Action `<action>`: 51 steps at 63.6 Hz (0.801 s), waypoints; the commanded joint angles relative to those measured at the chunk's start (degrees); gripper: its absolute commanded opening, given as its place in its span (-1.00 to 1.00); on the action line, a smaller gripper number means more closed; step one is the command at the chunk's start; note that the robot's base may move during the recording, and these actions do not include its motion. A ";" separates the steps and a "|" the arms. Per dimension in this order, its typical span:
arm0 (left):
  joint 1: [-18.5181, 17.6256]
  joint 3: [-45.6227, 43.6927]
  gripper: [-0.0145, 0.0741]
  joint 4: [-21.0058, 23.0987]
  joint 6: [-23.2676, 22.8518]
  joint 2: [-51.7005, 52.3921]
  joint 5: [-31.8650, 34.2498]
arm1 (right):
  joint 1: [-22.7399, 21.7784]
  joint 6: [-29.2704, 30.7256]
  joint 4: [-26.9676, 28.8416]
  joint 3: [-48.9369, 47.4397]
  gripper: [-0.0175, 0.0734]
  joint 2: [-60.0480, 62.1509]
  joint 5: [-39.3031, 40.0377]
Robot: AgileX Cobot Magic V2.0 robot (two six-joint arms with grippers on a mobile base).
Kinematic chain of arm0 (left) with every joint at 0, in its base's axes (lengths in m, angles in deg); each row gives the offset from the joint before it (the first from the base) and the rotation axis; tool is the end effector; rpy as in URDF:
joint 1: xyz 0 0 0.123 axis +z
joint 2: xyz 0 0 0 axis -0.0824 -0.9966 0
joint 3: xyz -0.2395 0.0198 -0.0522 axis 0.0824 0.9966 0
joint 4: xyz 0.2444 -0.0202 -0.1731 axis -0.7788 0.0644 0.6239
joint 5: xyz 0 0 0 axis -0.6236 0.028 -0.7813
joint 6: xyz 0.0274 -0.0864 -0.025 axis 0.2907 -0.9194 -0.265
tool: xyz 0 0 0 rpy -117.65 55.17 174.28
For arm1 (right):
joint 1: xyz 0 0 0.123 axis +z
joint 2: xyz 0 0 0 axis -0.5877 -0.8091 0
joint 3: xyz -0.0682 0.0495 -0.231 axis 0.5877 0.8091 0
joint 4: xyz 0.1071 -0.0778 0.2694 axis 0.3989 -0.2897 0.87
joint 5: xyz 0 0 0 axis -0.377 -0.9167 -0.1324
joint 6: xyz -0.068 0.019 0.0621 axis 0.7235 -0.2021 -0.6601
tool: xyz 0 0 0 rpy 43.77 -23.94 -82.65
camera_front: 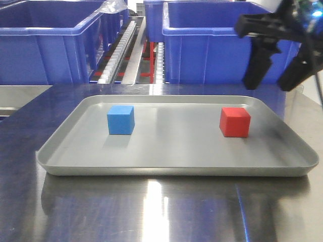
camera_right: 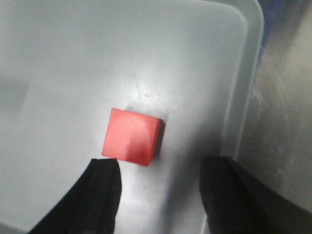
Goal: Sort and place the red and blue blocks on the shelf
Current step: 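Lower the open right gripper over the red cube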
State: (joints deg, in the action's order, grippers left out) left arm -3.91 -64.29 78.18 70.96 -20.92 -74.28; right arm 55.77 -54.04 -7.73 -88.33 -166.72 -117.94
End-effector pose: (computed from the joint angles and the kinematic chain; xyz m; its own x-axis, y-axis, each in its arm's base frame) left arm 0.1463 -0.0189 0.1925 -0.1145 -0.0623 -0.9915 0.1070 0.9915 -0.0747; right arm 0.3435 0.1325 0.2117 -0.8687 -0.0775 -0.4892 -0.1927 0.9627 0.1898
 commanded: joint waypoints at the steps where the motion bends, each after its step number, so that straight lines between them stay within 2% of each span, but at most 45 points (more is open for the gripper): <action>1: -0.40 1.56 -0.39 -0.09 -0.13 1.21 4.63 | 0.51 0.62 0.46 -3.24 0.44 0.46 2.36; 18: -0.40 1.56 -0.39 -0.09 -0.13 1.21 4.63 | 1.86 0.62 0.49 -6.66 0.44 -3.78 1.18; 51: -0.40 1.56 -0.39 -0.09 -0.13 1.21 4.63 | 2.21 0.62 0.49 -6.73 0.44 -7.15 1.23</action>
State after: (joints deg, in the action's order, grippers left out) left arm -3.91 -64.29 78.18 70.96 -20.92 -74.28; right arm 58.00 -54.04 -7.60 -93.01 -176.16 -118.57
